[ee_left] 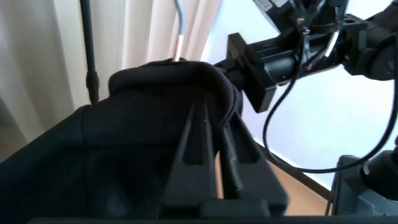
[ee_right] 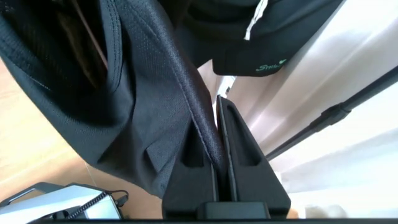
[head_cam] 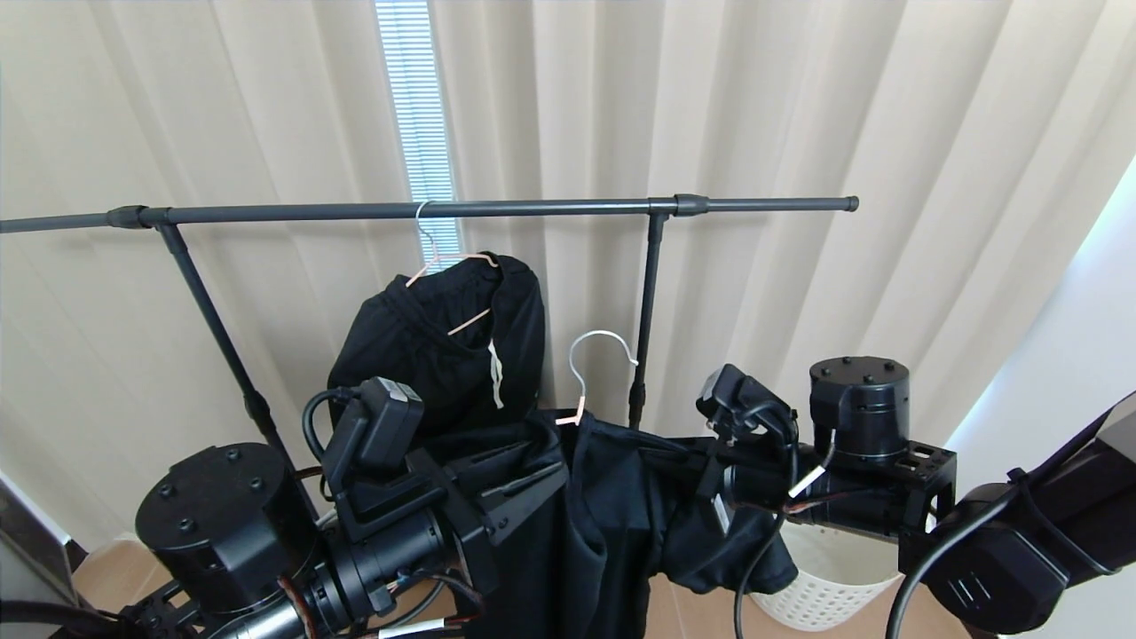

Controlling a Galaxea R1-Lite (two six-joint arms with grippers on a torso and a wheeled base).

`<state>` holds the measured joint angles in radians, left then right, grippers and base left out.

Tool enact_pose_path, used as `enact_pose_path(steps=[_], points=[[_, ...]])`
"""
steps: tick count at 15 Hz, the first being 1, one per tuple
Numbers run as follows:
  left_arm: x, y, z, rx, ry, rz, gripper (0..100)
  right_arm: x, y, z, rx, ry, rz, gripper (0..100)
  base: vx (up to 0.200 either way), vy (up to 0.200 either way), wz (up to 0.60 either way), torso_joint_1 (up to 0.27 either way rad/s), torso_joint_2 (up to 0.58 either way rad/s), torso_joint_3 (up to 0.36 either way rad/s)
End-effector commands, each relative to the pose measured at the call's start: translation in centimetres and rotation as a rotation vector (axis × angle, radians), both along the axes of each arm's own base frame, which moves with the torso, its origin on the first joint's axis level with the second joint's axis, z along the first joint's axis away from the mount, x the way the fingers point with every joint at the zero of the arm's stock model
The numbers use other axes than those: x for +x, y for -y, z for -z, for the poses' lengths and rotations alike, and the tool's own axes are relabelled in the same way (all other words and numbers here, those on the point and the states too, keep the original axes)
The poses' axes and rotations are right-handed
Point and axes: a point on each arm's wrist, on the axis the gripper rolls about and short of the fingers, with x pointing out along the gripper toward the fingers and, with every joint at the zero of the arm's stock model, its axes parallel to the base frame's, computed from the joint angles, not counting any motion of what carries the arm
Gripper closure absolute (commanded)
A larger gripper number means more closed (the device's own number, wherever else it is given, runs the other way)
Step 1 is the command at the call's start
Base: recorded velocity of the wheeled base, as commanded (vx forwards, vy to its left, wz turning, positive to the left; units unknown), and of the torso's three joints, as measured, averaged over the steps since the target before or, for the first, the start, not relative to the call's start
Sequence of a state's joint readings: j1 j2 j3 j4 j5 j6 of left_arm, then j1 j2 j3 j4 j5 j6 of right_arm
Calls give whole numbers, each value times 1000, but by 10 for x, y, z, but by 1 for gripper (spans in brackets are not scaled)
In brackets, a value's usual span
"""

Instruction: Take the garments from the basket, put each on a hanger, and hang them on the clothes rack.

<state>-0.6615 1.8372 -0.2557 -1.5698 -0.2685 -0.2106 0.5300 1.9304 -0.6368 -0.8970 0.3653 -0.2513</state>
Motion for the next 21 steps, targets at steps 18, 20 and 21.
enact_pose_path(steps=[18, 20, 21], points=[[47, -116, -6, 47, 89, -48, 0, 19, 59, -27, 84, 60, 42, 100, 0, 0, 0, 0, 0, 0], [54, -117, 6, 27, 14, -35, 0, 18, 61, -30, 92, 66, 31, 100, 0, 0, 0, 0, 0, 0], [59, -116, 15, 30, -15, -31, 0, 18, 62, -30, 94, 67, 31, 100, 0, 0, 0, 0, 0, 0]])
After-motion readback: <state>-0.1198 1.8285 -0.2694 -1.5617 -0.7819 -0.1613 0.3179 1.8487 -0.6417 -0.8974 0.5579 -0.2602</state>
